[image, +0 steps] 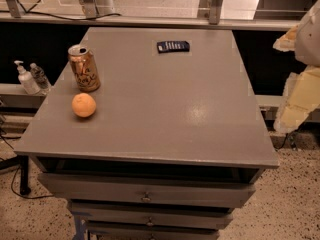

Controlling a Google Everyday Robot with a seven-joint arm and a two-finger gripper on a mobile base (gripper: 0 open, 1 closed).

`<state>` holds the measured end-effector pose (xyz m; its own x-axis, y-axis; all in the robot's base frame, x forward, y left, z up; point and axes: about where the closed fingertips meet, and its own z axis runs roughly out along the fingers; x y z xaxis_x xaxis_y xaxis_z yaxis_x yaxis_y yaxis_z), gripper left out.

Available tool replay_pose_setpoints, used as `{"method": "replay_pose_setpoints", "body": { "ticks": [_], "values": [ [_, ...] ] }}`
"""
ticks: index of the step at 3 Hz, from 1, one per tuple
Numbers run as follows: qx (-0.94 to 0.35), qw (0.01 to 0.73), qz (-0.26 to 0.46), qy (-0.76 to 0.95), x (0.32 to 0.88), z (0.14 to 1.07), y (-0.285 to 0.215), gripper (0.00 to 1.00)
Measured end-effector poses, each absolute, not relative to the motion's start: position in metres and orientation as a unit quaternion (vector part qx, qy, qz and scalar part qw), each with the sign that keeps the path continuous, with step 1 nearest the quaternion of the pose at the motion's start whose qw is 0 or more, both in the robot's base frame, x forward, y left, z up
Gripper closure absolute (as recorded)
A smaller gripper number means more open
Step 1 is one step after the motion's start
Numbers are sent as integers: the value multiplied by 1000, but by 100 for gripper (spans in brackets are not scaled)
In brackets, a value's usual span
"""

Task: Pick orange

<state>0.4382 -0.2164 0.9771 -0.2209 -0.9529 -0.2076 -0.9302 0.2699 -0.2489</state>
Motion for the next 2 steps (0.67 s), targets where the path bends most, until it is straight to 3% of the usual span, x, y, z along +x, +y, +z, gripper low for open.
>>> {"method": "replay_pose_setpoints", "body": {
  "ticks": [2],
  "values": [
    [-595,197,-6,779,446,968,-200,0]
  ]
}}
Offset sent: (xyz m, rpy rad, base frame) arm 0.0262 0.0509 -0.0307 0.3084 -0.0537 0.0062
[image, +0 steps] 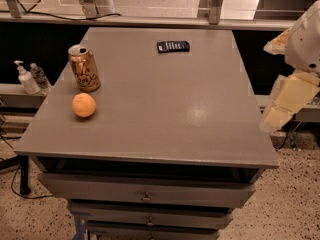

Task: Pick orange

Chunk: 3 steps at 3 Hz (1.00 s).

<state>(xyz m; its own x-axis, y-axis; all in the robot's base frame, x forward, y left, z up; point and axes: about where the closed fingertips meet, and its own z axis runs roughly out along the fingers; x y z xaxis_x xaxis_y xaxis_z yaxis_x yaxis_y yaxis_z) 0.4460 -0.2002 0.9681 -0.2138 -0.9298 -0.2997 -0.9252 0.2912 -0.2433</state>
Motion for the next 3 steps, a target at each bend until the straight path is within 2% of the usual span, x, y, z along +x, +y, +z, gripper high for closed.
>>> {"method": "replay_pose_setpoints", "body": {
  "ticks": [3],
  "values": [
    [-592,393,164,685,500,943,-33,0]
  ]
}}
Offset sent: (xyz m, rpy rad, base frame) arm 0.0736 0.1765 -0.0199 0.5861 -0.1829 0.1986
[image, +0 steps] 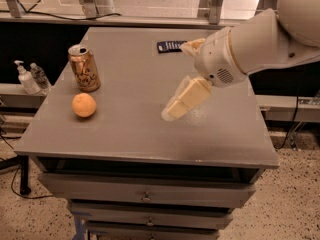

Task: Pick orange

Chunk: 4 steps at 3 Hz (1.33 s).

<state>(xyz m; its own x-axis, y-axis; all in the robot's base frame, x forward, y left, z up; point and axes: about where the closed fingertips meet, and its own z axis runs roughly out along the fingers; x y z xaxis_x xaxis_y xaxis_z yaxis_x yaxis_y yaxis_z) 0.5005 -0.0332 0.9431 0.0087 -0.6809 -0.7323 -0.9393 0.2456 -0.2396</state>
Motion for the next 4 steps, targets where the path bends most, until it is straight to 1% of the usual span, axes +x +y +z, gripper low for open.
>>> {"method": "replay_pose_setpoints", "body": {
  "ticks": [1,2,4],
  "values": [
    [-592,394,167,683,501,943,-32,0],
    [-584,412,202,669,507,930,-6,0],
    [-570,439,290,631,525,896,80,0]
  ]
}}
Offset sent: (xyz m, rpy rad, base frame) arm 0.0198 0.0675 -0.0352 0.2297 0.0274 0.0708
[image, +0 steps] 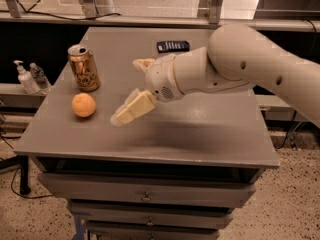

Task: Pick orange

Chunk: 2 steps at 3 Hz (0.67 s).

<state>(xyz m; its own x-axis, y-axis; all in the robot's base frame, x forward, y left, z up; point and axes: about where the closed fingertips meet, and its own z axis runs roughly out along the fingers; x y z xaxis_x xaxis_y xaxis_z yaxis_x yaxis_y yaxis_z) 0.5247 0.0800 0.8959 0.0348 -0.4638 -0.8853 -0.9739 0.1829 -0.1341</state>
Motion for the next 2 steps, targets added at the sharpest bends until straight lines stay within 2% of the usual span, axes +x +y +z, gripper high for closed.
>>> {"method": "replay_pose_setpoints", "body": {
  "ticks": [2],
  "values": [
    [-559,450,360,597,525,879,157,0]
  ]
}}
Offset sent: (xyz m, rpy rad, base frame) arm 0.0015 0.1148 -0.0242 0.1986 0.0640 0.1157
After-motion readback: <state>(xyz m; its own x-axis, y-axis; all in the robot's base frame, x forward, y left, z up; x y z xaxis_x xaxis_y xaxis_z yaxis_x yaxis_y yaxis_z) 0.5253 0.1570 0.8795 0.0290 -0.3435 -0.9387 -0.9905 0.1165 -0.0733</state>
